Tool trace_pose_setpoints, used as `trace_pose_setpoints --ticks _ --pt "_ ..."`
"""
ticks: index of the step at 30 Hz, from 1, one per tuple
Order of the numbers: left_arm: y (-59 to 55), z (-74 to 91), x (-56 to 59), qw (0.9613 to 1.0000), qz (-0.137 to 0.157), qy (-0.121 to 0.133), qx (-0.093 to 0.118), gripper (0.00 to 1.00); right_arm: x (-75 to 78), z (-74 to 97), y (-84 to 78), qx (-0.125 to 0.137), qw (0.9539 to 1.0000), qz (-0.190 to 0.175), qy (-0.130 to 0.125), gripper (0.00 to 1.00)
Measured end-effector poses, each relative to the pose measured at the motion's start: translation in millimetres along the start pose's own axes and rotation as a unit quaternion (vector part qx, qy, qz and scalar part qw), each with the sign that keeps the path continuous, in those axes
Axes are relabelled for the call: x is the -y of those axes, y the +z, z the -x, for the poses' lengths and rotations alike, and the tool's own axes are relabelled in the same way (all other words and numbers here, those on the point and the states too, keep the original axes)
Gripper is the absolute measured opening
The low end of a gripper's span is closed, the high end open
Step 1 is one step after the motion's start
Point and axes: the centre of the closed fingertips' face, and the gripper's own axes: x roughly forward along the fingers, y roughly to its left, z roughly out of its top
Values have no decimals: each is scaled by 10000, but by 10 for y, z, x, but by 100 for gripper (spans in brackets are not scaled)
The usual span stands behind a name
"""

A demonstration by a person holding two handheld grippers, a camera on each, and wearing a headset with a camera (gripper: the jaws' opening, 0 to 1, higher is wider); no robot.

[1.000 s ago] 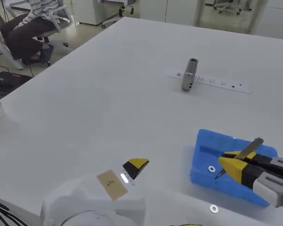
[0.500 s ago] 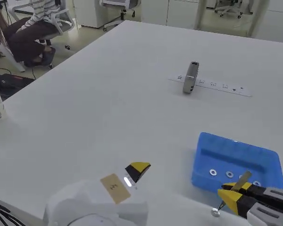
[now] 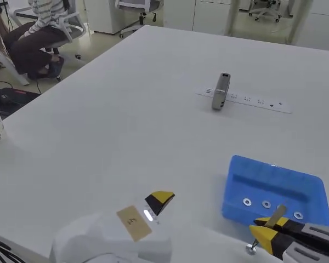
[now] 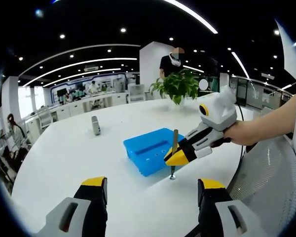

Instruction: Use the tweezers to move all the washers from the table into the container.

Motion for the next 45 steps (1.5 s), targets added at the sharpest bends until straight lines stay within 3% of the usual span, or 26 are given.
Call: trace_pose_setpoints --ticks 9,18,22,31,36,45 --pt "15 15 -23 10000 32 48 55 75 8 -15 5 -101 9999 -2 -104 2" --pt "23 17 -17 10000 23 32 77 75 -50 157 400 628 9972 -370 189 2" --pt "25 16 -17 10000 30 23 84 75 -32 183 528 782 9961 -343 240 2" --pt "37 2 17 9999 59 -103 116 75 195 95 726 1097 9927 -490 75 3" --pt "62 -5 65 9996 68 -222 175 75 330 -6 726 1088 9920 -623 -116 3" --pt "139 13 68 9985 271 -268 402 75 513 -288 575 720 9960 -495 -210 3"
